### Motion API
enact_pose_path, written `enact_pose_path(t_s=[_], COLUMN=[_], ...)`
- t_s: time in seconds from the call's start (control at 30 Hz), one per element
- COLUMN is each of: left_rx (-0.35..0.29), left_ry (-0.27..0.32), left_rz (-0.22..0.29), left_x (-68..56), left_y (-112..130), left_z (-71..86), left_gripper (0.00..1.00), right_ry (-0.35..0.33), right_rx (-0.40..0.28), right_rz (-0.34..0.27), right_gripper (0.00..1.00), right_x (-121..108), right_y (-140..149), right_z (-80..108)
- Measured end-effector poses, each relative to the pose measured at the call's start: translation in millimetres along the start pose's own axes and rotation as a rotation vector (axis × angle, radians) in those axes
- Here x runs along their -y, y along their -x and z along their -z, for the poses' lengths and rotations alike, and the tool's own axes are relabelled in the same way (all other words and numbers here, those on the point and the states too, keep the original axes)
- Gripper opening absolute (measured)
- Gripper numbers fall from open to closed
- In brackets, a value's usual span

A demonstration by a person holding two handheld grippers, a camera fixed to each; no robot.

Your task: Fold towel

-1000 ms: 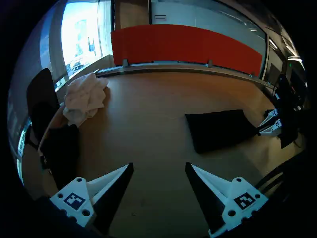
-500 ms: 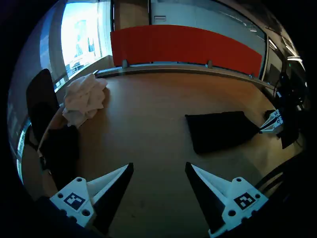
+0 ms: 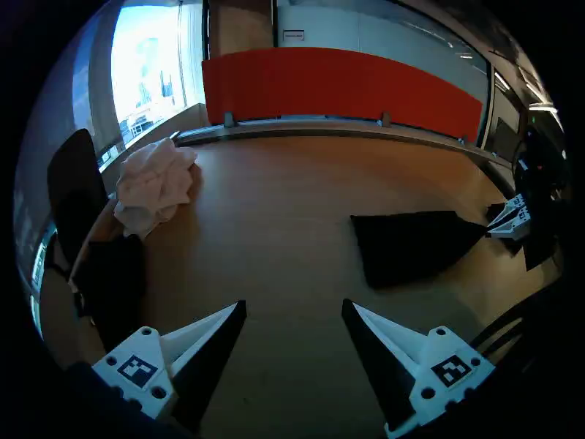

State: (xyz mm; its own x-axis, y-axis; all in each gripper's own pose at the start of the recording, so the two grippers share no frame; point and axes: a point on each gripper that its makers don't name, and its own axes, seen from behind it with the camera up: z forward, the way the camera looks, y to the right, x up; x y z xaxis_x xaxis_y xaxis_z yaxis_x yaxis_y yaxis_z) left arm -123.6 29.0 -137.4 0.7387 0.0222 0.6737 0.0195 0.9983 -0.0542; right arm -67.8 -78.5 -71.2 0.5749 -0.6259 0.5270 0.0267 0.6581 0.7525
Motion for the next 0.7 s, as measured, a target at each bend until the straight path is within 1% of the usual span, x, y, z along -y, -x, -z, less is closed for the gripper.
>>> enact_pose_path(t_s=[0.17, 0.37, 0.5, 0.7], left_rx=[0.002, 0.008, 0.007, 0.005], left_ry=[0.005, 0.005, 0.001, 0.001], left_rz=[0.001, 0.002, 0.002, 0.011], left_x=[-1.6, -2.7, -2.7, -3.6], left_y=[2, 6, 6, 6], left_z=[1.1, 2.2, 3.5, 7.0], left_gripper=[0.97, 0.97, 0.97, 0.97], right_ry=[0.022, 0.034, 0.033, 0.022], right_rx=[-0.014, -0.05, -0.077, -0.108], right_rz=[-0.013, -0.014, 0.015, 0.081], right_gripper=[0.02, 0.02, 0.02, 0.02], right_x=[-7, -9, -6, 4], right_y=[-4, -21, -40, -71], right_z=[8.8, 15.0, 15.6, 14.1])
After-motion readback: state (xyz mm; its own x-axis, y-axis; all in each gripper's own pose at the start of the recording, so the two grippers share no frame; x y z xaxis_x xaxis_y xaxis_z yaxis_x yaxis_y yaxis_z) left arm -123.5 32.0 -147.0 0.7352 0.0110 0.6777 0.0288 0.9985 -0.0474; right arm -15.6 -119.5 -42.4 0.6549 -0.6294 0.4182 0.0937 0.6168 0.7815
